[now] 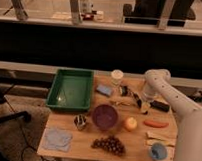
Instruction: Place brush in metal cup
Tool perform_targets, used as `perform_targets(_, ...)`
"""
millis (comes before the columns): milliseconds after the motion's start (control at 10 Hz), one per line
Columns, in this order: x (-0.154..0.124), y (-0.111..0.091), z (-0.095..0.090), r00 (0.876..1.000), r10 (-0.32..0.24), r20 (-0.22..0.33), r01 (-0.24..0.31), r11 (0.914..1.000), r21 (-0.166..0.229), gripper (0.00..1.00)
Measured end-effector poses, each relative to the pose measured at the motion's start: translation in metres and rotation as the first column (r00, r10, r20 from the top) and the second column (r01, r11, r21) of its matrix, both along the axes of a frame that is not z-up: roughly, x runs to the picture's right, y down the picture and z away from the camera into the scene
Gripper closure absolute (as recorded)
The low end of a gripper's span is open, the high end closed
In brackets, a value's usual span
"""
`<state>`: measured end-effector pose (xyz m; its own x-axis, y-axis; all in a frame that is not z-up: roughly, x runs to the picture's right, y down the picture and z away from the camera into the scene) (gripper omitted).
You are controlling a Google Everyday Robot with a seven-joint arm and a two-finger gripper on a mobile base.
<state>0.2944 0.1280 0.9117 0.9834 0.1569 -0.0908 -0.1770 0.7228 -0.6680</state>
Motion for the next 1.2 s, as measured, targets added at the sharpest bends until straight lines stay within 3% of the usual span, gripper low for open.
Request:
perform_targets(400,-0.0026,0.001,0.002,0.999,-0.039,-0.024,0.039,0.9992,-0.002,0.49)
perform_targets(600,-0.0043,0.0011,0.0028,0.998,-0.048,-0.031,0.048,0.9988,-0.004,0.64)
perform_targets(900,-0.0063,-0.0019,0.0036,0.998,-0.048,-0.044,0.048,0.9989,-0.004,0.94)
perform_targets(1200,-0.0074,-0.003,0.0037,0.998,-0.042,-0.051,0.042,0.9991,-0.004,0.98)
